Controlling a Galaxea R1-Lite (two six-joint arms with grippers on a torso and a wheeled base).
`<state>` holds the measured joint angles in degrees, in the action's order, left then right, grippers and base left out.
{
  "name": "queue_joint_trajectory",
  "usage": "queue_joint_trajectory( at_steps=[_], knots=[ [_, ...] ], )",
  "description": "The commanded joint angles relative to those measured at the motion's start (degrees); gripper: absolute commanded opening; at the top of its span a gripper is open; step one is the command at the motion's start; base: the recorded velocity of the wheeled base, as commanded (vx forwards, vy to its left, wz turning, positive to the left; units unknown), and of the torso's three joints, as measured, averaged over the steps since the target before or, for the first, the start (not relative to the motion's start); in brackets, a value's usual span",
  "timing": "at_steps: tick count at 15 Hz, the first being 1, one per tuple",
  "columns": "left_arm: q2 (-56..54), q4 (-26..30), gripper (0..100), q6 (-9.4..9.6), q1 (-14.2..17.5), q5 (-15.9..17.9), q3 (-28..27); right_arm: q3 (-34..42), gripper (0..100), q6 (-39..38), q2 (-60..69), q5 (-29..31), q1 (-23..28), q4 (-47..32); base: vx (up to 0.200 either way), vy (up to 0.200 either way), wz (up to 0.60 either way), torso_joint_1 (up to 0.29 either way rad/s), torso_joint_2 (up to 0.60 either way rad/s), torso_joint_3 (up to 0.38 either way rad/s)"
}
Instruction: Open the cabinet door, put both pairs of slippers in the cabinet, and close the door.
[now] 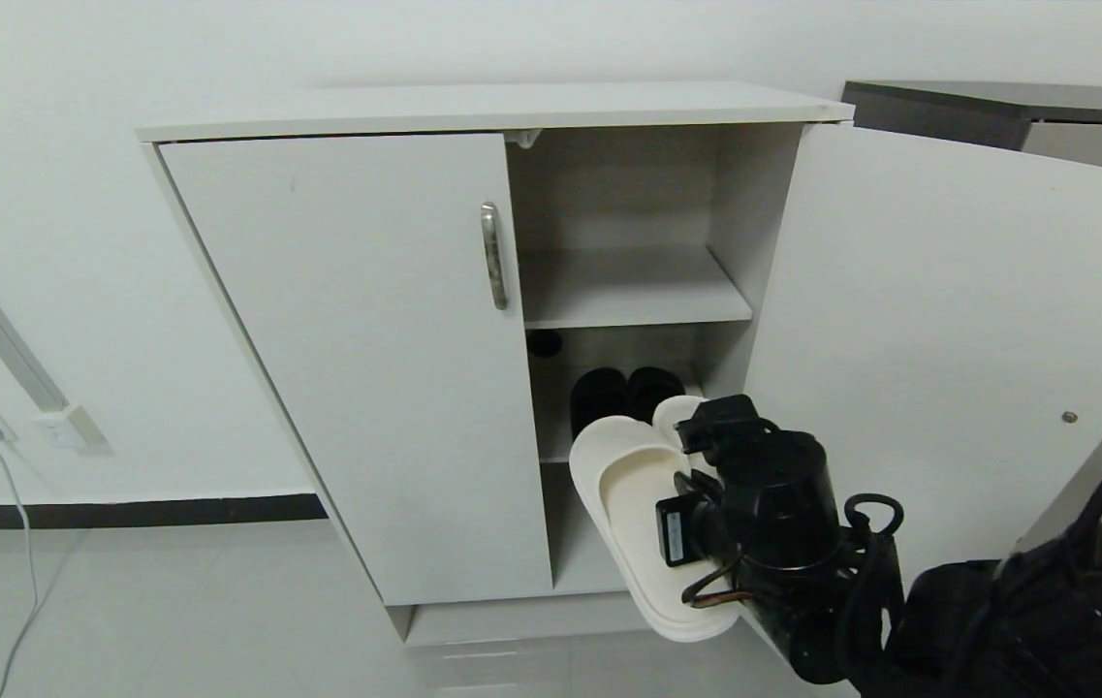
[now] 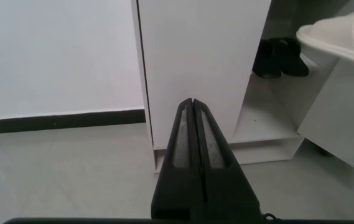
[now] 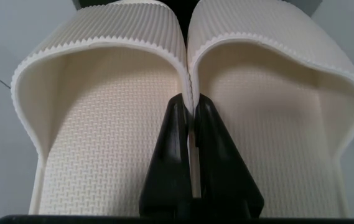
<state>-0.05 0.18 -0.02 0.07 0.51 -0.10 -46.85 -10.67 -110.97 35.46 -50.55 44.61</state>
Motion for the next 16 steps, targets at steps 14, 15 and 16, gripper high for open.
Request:
queue_joint_trajectory(
  at_steps=[14,15,16],
  knots=[
    [0.0,0.0,0,-0.06,0.0,-0.1,0.0,-22.4,0,1.3,2.0,10.2,-0.6,-16.3,0.0,0.0,0.0,0.0,0.0,0.0],
    [0.0,0.0,0,-0.06,0.0,-0.1,0.0,-22.9,0,1.2,2.0,10.2,-0.6,-17.4,0.0,0.0,0.0,0.0,0.0,0.0],
    [0.0,0.0,0,-0.06,0.0,-0.1,0.0,-23.2,0,1.1,2.0,10.2,-0.6,-17.9,0.0,0.0,0.0,0.0,0.0,0.0]
  ],
)
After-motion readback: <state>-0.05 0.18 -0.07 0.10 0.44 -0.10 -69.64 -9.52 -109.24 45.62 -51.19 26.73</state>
